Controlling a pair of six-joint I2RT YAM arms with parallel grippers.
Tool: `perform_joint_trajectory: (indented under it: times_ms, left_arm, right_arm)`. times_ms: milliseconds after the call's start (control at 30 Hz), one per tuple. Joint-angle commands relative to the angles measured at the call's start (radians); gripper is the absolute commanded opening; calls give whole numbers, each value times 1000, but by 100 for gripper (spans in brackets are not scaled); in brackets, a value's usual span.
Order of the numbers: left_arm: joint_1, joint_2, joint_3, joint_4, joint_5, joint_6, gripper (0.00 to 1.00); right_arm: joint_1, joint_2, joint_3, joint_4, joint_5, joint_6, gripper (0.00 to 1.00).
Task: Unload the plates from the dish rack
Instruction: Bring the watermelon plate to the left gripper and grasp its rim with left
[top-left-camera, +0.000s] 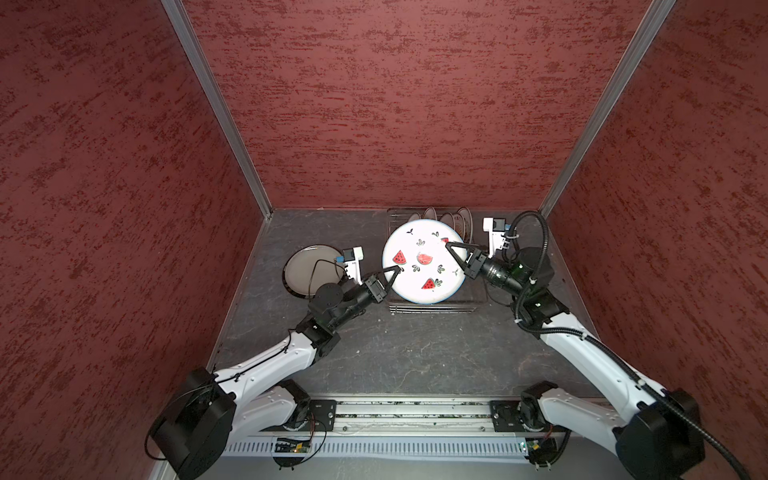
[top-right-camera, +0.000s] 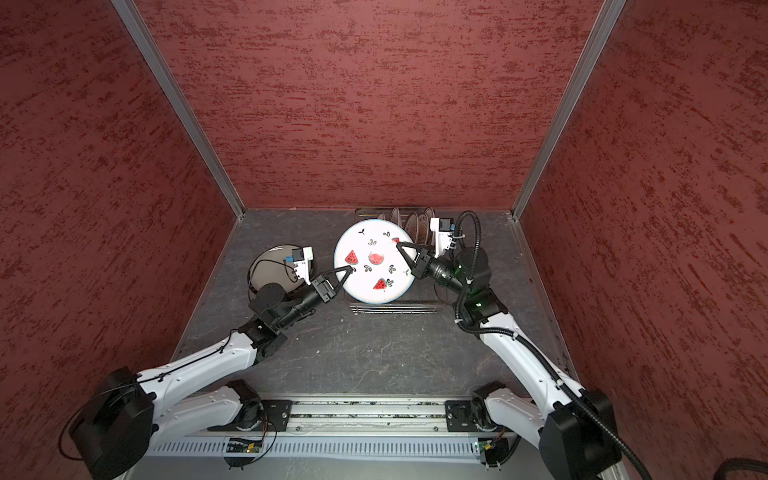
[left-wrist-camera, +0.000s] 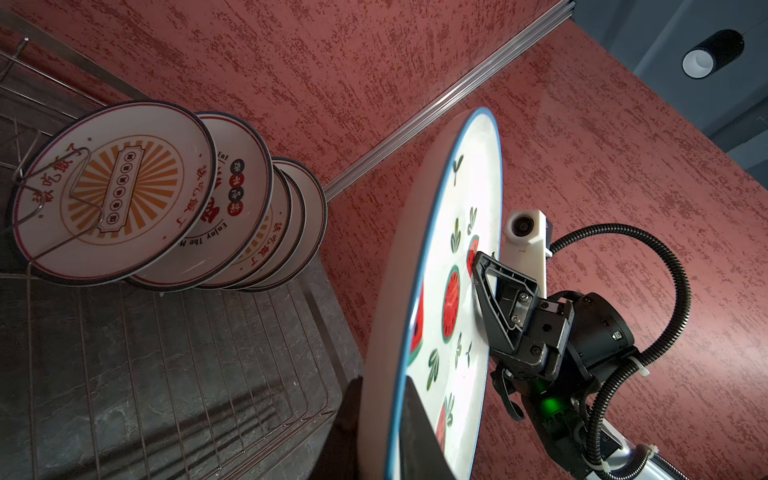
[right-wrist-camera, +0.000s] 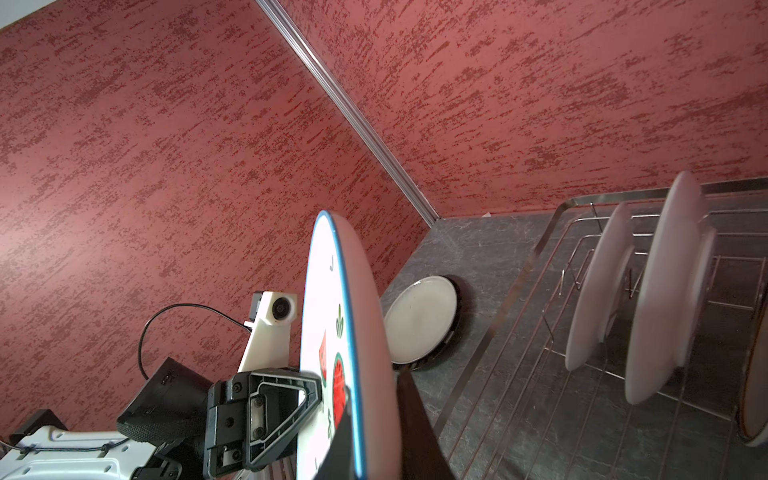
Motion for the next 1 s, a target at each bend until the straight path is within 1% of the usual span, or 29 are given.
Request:
perform_joint_trajectory:
  times_ms: [0,100,233,300,467,633,767,900,967]
  left_arm:
    - [-17,7,16,45,47,21,20]
    - [-17,20,18,68,62,14,24]
    - [-19,46,12,115,74,2,24]
    - [-19,52,7,130,71,-5,19]
    - [-19,53,9,131,84,-12,9]
    - [-16,71,13,150,106,-34,0]
    - [-8,82,17,155,104,-64,0]
    - [2,89,23,155,100,-83,0]
    - [8,90,26,157,106,-87,0]
  right_arm:
    - [10,5,27,102,-15,0,0]
    - [10,6,26,106,-20,4,0]
    - [10,5,20,116,-6,15,0]
    - [10,5,13,123,-1,22,0]
    - [10,24,29,73,20,10,0]
    - [11,58,42,49,26,14,22]
    - [11,76,37,61,15,27,30]
    - [11,89,26,76,3,35,36]
    - [12,91,21,83,3,41,41]
